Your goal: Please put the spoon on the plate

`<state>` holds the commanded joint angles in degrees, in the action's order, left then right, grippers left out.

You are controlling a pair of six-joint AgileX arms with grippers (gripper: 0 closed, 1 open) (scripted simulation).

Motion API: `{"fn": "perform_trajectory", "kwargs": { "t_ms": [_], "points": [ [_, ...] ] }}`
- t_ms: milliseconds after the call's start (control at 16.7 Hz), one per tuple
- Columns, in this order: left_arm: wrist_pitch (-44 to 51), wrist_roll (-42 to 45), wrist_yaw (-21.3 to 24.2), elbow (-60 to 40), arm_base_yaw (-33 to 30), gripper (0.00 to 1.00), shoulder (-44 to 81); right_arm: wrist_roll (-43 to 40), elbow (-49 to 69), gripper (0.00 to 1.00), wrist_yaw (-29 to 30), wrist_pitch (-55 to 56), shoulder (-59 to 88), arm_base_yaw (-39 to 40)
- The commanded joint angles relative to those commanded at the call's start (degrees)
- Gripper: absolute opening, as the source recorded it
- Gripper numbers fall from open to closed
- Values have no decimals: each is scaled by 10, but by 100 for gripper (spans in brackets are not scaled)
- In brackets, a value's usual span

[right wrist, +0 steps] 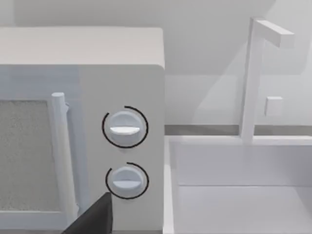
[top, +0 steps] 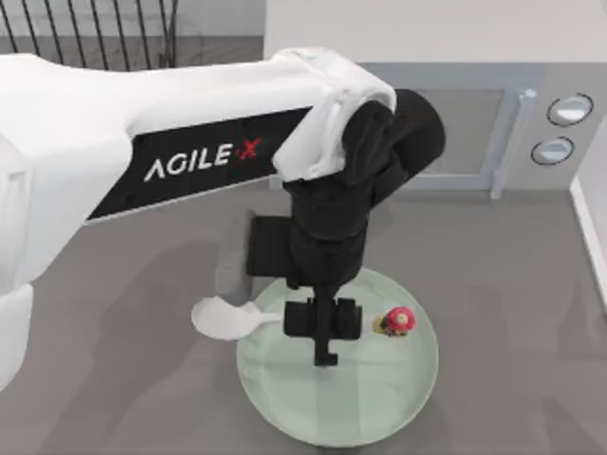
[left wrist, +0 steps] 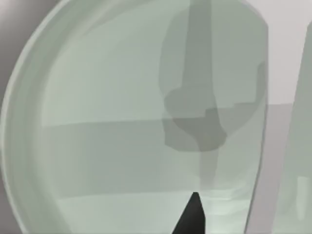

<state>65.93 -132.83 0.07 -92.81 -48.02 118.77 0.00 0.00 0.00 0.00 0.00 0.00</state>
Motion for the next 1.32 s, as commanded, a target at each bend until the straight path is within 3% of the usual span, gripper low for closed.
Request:
{"fn": "perform_trajectory", "kwargs": {
  "t_ms": [240,720,1320],
  "points": [
    [0,-50,-18,-5,-18,0,2,0,0,100,0,0,0,0],
    [-6,-50,-20,-5,-16,0,1,0,0,100,0,0,0,0],
    [-98,-56,-58,-34,-25,0,-1,0,0,100,0,0,0,0]
  ]
}}
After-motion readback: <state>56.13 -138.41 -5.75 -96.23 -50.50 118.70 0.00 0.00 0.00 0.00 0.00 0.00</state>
